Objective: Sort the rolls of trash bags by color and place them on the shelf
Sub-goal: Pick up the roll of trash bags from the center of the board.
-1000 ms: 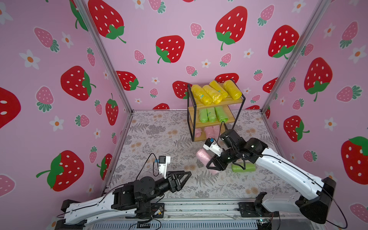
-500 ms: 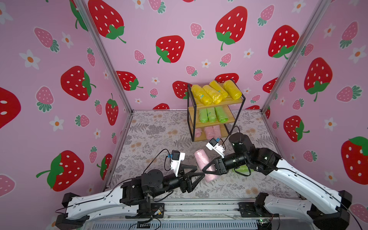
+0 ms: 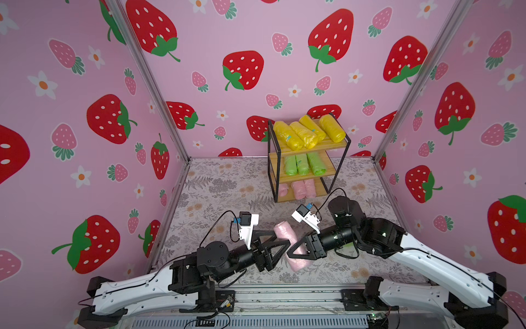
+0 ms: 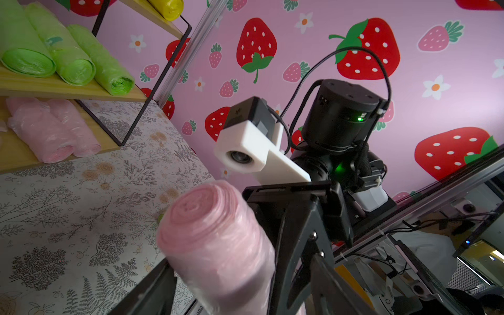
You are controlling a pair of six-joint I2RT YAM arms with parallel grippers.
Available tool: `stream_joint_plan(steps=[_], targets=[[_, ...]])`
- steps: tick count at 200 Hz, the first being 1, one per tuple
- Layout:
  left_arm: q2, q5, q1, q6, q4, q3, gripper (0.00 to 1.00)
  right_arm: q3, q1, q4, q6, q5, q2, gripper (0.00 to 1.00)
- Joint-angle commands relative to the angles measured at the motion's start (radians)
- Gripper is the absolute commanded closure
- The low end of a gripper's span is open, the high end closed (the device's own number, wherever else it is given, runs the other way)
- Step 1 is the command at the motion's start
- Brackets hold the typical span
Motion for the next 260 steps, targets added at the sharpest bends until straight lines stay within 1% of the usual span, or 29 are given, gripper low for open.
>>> stream_joint_plan(steps=[1, 24, 46, 82, 90, 102, 132, 141, 152, 155, 158, 166, 170, 175, 179, 191, 196, 198, 201, 208, 212, 222, 231, 233, 236, 260], targets=[[0.0, -0.013, 0.025, -0.032, 0.013, 0.019, 0.19, 0.026, 0.026, 0.028, -0.012, -0.011, 0.016, 1.0], [0.003, 0.022, 0.038, -0.048, 0.029, 0.011, 0.21, 0.021, 0.031, 0.038, -0.009, 0.002, 0.018, 1.0], [0.005, 0.051, 0.048, -0.06, 0.031, 0.011, 0.27, 0.029, 0.031, 0.033, -0.011, 0.019, 0.003, 1.0], [0.011, 0.097, 0.065, -0.096, 0.077, -0.011, 0.5, 0.046, 0.031, 0.006, -0.021, 0.03, -0.002, 1.0], [0.013, 0.109, 0.068, -0.104, 0.102, -0.02, 0.53, 0.047, 0.03, 0.002, -0.022, 0.033, -0.002, 1.0], [0.02, 0.132, 0.071, -0.112, 0.137, -0.033, 0.56, 0.048, 0.031, -0.003, -0.024, 0.041, 0.003, 1.0], [0.047, 0.2, 0.076, -0.119, 0.176, -0.029, 0.68, 0.052, 0.031, -0.016, -0.022, 0.087, 0.007, 1.0], [0.06, 0.221, 0.078, -0.119, 0.178, -0.02, 0.74, 0.051, 0.03, -0.018, -0.022, 0.104, 0.004, 1.0], [0.074, 0.239, 0.079, -0.121, 0.176, -0.007, 0.89, 0.047, 0.03, -0.015, -0.02, 0.13, -0.002, 1.0], [0.078, 0.241, 0.079, -0.123, 0.173, -0.004, 0.92, 0.043, 0.03, -0.017, -0.018, 0.139, -0.004, 0.98], [0.081, 0.242, 0.078, -0.124, 0.17, -0.001, 1.0, 0.041, 0.03, -0.015, -0.015, 0.15, -0.009, 0.97], [0.09, 0.24, 0.081, -0.129, 0.161, 0.007, 1.0, 0.032, 0.03, -0.009, -0.012, 0.171, -0.019, 0.92], [0.094, 0.237, 0.081, -0.132, 0.159, 0.009, 1.0, 0.027, 0.03, -0.006, -0.007, 0.183, -0.026, 0.84], [0.098, 0.234, 0.082, -0.137, 0.158, 0.009, 1.0, 0.02, 0.03, -0.005, 0.0, 0.204, -0.034, 0.69], [0.101, 0.231, 0.083, -0.142, 0.161, 0.008, 1.0, 0.015, 0.03, -0.005, 0.006, 0.223, -0.042, 0.62], [0.105, 0.216, 0.084, -0.16, 0.17, -0.001, 1.0, -0.009, 0.03, 0.009, 0.02, 0.245, -0.067, 0.55], [0.105, 0.204, 0.084, -0.168, 0.171, -0.005, 1.0, -0.017, 0.03, 0.011, 0.025, 0.255, -0.077, 0.49], [0.104, 0.2, 0.085, -0.171, 0.171, -0.007, 1.0, -0.021, 0.03, 0.011, 0.027, 0.259, -0.082, 0.44], [0.103, 0.191, 0.085, -0.177, 0.171, -0.01, 1.0, -0.025, 0.03, 0.011, 0.031, 0.266, -0.088, 0.39], [0.101, 0.171, 0.086, -0.192, 0.173, -0.019, 1.0, -0.039, 0.03, 0.012, 0.042, 0.279, -0.103, 0.31], [0.098, 0.158, 0.087, -0.201, 0.171, -0.024, 1.0, -0.047, 0.029, 0.013, 0.048, 0.288, -0.113, 0.24], [0.091, 0.126, 0.09, -0.223, 0.171, -0.038, 1.0, -0.064, 0.025, 0.014, 0.064, 0.295, -0.134, 0.14], [0.085, 0.095, 0.091, -0.245, 0.17, -0.051, 1.0, -0.079, 0.017, 0.019, 0.079, 0.295, -0.137, 0.09], [0.084, 0.089, 0.092, -0.251, 0.168, -0.055, 1.0, -0.084, 0.016, 0.021, 0.084, 0.295, -0.161, 0.08], [0.082, 0.078, 0.093, -0.258, 0.166, -0.058, 1.0, -0.089, 0.013, 0.021, 0.091, 0.298, -0.173, 0.01], [0.077, -0.007, 0.103, -0.333, 0.12, -0.078, 1.0, -0.14, -0.021, 0.041, 0.123, 0.302, -0.226, 0.01]])
